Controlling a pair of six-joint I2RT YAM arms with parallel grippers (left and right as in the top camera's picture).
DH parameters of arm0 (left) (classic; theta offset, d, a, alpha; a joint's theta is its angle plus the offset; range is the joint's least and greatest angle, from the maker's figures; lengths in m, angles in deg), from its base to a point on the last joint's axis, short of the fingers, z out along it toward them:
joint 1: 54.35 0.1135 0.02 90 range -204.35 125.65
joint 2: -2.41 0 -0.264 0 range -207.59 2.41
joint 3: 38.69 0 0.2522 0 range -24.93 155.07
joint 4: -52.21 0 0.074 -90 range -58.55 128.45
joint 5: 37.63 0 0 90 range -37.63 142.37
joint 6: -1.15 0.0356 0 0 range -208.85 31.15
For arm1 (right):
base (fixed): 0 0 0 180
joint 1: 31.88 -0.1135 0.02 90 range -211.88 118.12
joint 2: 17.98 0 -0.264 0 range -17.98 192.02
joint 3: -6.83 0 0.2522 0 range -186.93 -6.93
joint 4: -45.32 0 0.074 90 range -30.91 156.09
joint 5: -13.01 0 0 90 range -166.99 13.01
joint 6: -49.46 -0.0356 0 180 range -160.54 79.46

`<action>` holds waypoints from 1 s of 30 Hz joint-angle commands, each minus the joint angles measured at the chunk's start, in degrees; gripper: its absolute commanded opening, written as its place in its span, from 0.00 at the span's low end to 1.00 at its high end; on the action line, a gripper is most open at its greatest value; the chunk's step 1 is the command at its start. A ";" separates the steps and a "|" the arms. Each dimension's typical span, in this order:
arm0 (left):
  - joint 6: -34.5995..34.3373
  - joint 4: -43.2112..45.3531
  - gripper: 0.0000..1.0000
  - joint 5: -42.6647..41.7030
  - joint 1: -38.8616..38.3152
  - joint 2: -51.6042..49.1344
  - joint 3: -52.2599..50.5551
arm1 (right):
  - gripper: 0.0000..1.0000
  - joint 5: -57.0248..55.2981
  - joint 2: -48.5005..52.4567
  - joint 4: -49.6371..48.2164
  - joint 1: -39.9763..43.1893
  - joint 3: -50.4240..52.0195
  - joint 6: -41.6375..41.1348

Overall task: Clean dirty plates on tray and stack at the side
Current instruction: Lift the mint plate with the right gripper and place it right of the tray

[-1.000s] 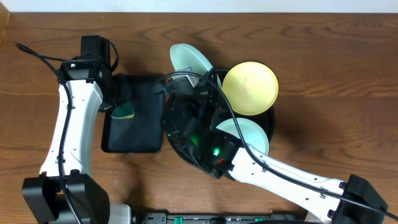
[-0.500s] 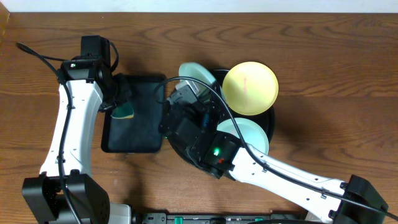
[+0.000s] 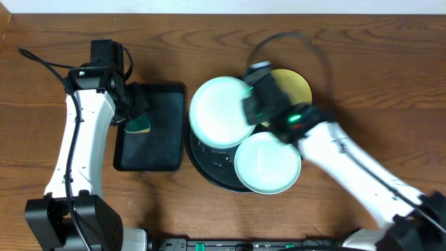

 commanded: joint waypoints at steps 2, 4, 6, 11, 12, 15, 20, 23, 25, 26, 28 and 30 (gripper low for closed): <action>0.35 -0.35 0.07 0.48 0.24 0.37 -0.26 | 0.01 19.58 -7.54 4.26 14.03 -0.44 -2.97; 0.37 -0.50 0.07 0.48 0.24 0.37 -0.26 | 0.01 21.33 -9.75 7.28 20.20 -0.44 -3.15; 0.37 -0.59 0.07 0.48 0.24 0.37 -0.26 | 0.01 21.40 -12.00 11.06 27.06 -0.44 -3.15; 0.37 -0.57 0.08 0.48 0.24 0.37 -0.26 | 0.01 18.69 -14.58 20.41 42.75 -0.42 -3.08; 0.37 -0.57 0.07 0.48 0.24 0.37 -0.26 | 0.01 17.05 -14.53 22.51 46.12 -0.37 -3.08; 0.37 -0.57 0.07 0.48 0.24 0.37 -0.26 | 0.01 13.31 -13.73 25.14 53.46 0.79 -3.02; 0.37 -0.57 0.07 0.48 0.24 0.37 -0.26 | 0.01 12.13 -12.74 22.43 60.24 5.60 -2.62; 0.37 -0.55 0.07 0.48 0.24 0.37 -0.26 | 0.01 11.89 -12.50 16.92 61.33 10.45 -2.64; 0.37 -0.63 0.07 0.48 0.24 0.37 -0.26 | 0.01 10.88 -12.50 13.27 61.33 13.88 -2.69; 0.37 -0.74 0.07 0.48 0.24 0.37 -0.26 | 0.01 10.43 -12.41 10.82 61.31 15.89 -2.67; 0.37 -0.76 0.07 0.48 0.24 0.37 -0.26 | 0.01 10.47 -12.37 6.27 61.31 19.23 -2.67; 0.37 -0.72 0.07 0.48 0.24 0.37 -0.26 | 0.01 10.47 -11.93 -0.37 61.26 24.22 -2.64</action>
